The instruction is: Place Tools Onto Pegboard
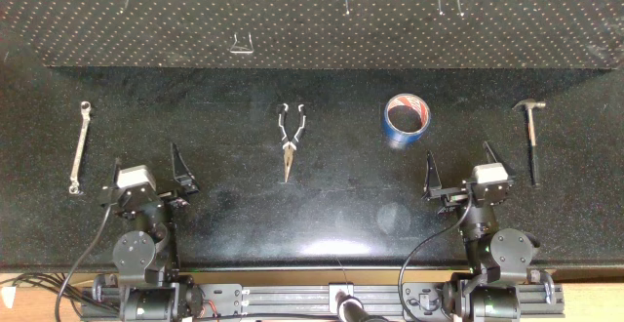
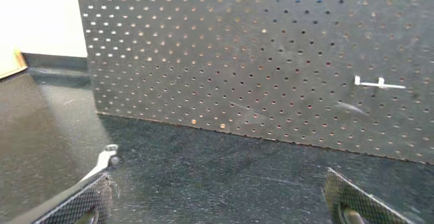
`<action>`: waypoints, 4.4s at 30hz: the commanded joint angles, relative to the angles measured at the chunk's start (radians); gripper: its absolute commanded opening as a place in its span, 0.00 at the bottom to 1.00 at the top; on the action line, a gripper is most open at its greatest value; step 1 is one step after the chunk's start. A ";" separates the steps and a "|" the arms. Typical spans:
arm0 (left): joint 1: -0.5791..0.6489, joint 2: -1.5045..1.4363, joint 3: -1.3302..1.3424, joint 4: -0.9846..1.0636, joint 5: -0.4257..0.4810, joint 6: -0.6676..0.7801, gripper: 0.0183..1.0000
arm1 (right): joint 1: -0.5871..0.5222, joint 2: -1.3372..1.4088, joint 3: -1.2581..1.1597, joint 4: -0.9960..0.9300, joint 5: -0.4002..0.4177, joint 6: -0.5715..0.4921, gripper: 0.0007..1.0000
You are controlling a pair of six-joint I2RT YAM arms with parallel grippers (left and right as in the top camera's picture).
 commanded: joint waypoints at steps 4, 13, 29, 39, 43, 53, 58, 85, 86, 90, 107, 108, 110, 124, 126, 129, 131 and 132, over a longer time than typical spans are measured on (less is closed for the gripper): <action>0.011 0.043 0.054 -0.065 0.097 0.010 0.99 | -0.004 -0.012 -0.008 0.002 0.002 -0.014 0.98; 0.476 1.232 1.202 -1.059 0.021 0.417 0.99 | -0.004 -0.012 -0.008 0.002 0.002 -0.014 0.98; 0.757 1.892 1.204 -0.747 0.274 0.858 0.98 | -0.004 -0.012 -0.008 0.002 0.002 -0.014 0.98; 0.754 1.908 1.204 -0.746 0.279 0.809 0.01 | -0.004 -0.012 -0.008 0.002 0.002 -0.014 0.98; 0.753 1.852 1.201 -0.748 0.283 0.766 0.01 | -0.004 -0.012 -0.008 0.002 0.002 -0.014 0.98; 0.412 0.883 0.356 0.158 0.695 0.239 0.01 | -0.004 -0.012 -0.008 0.002 0.002 -0.014 0.98; 0.331 1.000 0.316 0.552 0.611 0.080 0.01 | -0.004 -0.012 -0.008 0.002 0.002 -0.014 0.98; 0.283 1.308 0.471 0.677 0.548 0.072 0.01 | -0.004 -0.012 -0.008 0.002 0.002 -0.014 0.98; 0.283 1.308 0.471 0.677 0.532 0.072 0.01 | -0.004 -0.012 -0.008 0.002 0.002 -0.014 0.98; 0.283 1.325 0.471 0.677 0.514 0.072 0.01 | -0.004 -0.012 -0.008 0.002 0.002 -0.014 0.98; 0.262 1.020 0.614 -0.278 0.527 -0.407 0.99 | -0.004 -0.012 -0.008 0.002 0.002 -0.014 0.98; 0.222 0.921 0.648 -0.484 0.518 -0.429 0.99 | -0.004 -0.012 -0.008 0.002 0.002 -0.014 0.98; 0.118 0.906 0.811 -0.943 0.494 -0.415 1.00 | -0.004 -0.012 -0.008 0.002 0.002 -0.014 0.98; -0.457 2.124 1.740 -1.204 0.350 -0.351 0.99 | -0.004 -0.012 -0.008 0.002 0.002 -0.014 0.98; -0.456 2.130 1.740 -1.176 0.349 -0.396 0.99 | -0.004 -0.012 -0.008 0.002 0.002 -0.014 0.98; -0.456 2.156 1.740 -1.174 0.283 -0.423 0.99 | -0.004 -0.012 -0.008 0.002 0.002 -0.014 0.98; -0.460 2.192 1.740 -1.138 0.278 -0.426 0.99 | -0.004 -0.012 -0.008 0.002 0.002 -0.014 0.98; -0.466 2.195 1.740 -1.128 0.278 -0.426 0.99 | -0.004 -0.012 -0.008 0.002 0.002 -0.014 0.98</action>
